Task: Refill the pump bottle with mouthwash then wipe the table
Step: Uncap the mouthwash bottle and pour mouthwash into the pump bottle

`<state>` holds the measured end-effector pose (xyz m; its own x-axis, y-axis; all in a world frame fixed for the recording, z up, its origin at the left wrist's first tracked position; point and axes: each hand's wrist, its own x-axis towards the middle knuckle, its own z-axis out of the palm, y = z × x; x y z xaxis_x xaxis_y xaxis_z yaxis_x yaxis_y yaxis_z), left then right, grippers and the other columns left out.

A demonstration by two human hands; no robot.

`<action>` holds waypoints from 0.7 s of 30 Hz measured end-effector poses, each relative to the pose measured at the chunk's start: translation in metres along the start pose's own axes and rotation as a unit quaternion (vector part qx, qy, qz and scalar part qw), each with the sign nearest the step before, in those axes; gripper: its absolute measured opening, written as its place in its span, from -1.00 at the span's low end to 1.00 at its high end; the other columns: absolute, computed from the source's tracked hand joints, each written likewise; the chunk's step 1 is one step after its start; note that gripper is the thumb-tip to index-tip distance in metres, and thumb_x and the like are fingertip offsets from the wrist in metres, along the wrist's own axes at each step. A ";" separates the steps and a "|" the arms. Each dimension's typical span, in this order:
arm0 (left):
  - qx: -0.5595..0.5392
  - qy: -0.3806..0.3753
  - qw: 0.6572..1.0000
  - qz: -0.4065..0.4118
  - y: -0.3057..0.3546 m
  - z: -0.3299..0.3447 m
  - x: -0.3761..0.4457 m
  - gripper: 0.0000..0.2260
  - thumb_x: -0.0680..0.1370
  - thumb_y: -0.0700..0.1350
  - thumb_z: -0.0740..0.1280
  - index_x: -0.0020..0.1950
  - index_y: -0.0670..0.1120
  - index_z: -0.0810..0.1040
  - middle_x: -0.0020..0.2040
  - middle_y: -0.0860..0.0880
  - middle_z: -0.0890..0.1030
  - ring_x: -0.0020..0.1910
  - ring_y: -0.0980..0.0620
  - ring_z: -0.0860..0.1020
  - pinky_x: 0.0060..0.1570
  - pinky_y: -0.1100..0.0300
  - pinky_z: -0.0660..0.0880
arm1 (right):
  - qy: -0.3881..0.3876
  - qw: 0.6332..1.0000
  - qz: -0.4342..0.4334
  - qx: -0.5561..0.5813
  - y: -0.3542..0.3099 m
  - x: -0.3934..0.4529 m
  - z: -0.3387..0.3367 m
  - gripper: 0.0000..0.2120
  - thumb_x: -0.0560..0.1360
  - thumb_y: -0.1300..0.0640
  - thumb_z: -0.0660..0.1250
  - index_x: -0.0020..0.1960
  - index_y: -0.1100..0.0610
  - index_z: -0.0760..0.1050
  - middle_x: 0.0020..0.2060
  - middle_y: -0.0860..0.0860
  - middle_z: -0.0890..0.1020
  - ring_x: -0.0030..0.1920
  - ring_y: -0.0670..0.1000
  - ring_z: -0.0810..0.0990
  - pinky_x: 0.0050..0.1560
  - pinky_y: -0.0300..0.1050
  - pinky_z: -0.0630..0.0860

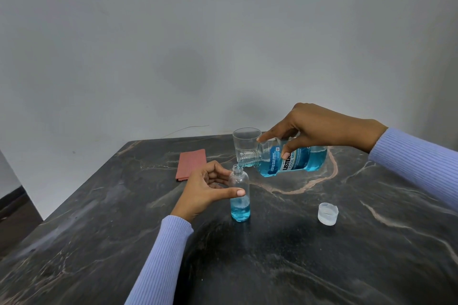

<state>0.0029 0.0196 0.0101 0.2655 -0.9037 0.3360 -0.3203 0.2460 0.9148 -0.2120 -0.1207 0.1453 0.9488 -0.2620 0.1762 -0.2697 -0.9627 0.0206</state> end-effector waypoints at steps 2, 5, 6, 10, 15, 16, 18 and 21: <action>0.000 0.000 1.000 0.001 0.000 0.000 0.000 -0.59 0.15 -0.05 0.59 -0.10 -0.13 0.57 -0.19 0.10 0.70 -0.20 0.17 0.65 -0.22 0.40 0.53 | 0.001 1.000 0.000 0.001 0.001 0.000 0.001 -0.52 0.41 0.02 0.44 0.30 -0.15 0.43 0.05 -0.09 0.68 -0.03 -0.14 0.65 -0.06 -0.31 0.55; -0.002 -0.001 1.000 0.002 -0.001 -0.001 0.000 -0.60 0.15 -0.06 0.59 -0.10 -0.13 0.57 -0.19 0.09 0.70 -0.21 0.17 0.65 -0.22 0.40 0.53 | 0.003 1.000 0.001 0.005 0.002 0.000 0.001 -0.52 0.40 0.01 0.44 0.30 -0.15 0.44 0.05 -0.09 0.67 -0.03 -0.15 0.65 -0.06 -0.29 0.57; -0.002 -0.001 1.000 0.002 -0.001 -0.001 0.000 -0.61 0.16 -0.07 0.59 -0.11 -0.12 0.57 -0.19 0.09 0.70 -0.21 0.17 0.65 -0.22 0.40 0.53 | 0.004 1.000 0.001 0.006 0.002 0.000 0.001 -0.52 0.40 0.01 0.44 0.30 -0.16 0.44 0.05 -0.10 0.67 -0.04 -0.16 0.65 -0.06 -0.30 0.57; -0.001 -0.002 1.000 -0.003 -0.003 -0.001 0.001 -0.69 0.20 -0.14 0.60 -0.15 -0.06 0.57 -0.18 0.08 0.71 -0.19 0.15 0.66 -0.21 0.39 0.53 | 0.003 1.000 -0.007 0.001 0.002 0.000 0.001 -0.52 0.40 0.00 0.44 0.30 -0.17 0.44 0.02 -0.11 0.69 -0.07 -0.16 0.66 -0.08 -0.26 0.59; -0.002 0.000 1.000 0.000 -0.002 -0.001 0.001 -0.67 0.18 -0.10 0.60 -0.15 -0.05 0.57 -0.18 0.08 0.71 -0.18 0.14 0.66 -0.20 0.37 0.54 | 0.000 1.000 -0.009 0.006 0.002 0.000 0.000 -0.52 0.41 0.01 0.44 0.30 -0.17 0.44 0.03 -0.11 0.68 -0.05 -0.16 0.66 -0.07 -0.29 0.58; -0.002 0.001 1.000 0.002 -0.002 -0.001 0.001 -0.66 0.16 -0.08 0.60 -0.15 -0.05 0.57 -0.18 0.08 0.71 -0.18 0.14 0.66 -0.20 0.37 0.54 | 0.000 1.000 -0.009 0.005 0.002 0.000 0.000 -0.52 0.41 0.01 0.44 0.30 -0.16 0.44 0.03 -0.11 0.68 -0.05 -0.16 0.66 -0.08 -0.32 0.57; -0.002 0.002 1.000 0.002 -0.002 0.000 0.001 -0.66 0.16 -0.09 0.60 -0.15 -0.06 0.58 -0.19 0.08 0.71 -0.19 0.15 0.66 -0.21 0.37 0.54 | 0.000 1.000 -0.010 0.001 0.002 0.000 0.000 -0.52 0.41 0.00 0.44 0.30 -0.17 0.44 0.02 -0.11 0.69 -0.06 -0.16 0.66 -0.10 -0.32 0.57; -0.003 0.002 1.000 0.000 -0.002 -0.001 0.001 -0.68 0.19 -0.13 0.60 -0.14 -0.06 0.58 -0.19 0.06 0.71 -0.19 0.14 0.66 -0.20 0.37 0.55 | 0.000 1.000 -0.010 0.001 0.002 0.001 -0.001 -0.52 0.40 -0.01 0.45 0.29 -0.18 0.45 -0.01 -0.10 0.70 -0.08 -0.16 0.66 -0.10 -0.22 0.60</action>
<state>0.0044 0.0183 0.0084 0.2698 -0.9024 0.3360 -0.3152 0.2470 0.9163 -0.2119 -0.1226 0.1466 0.9542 -0.2420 0.1759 -0.2496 -0.9681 0.0220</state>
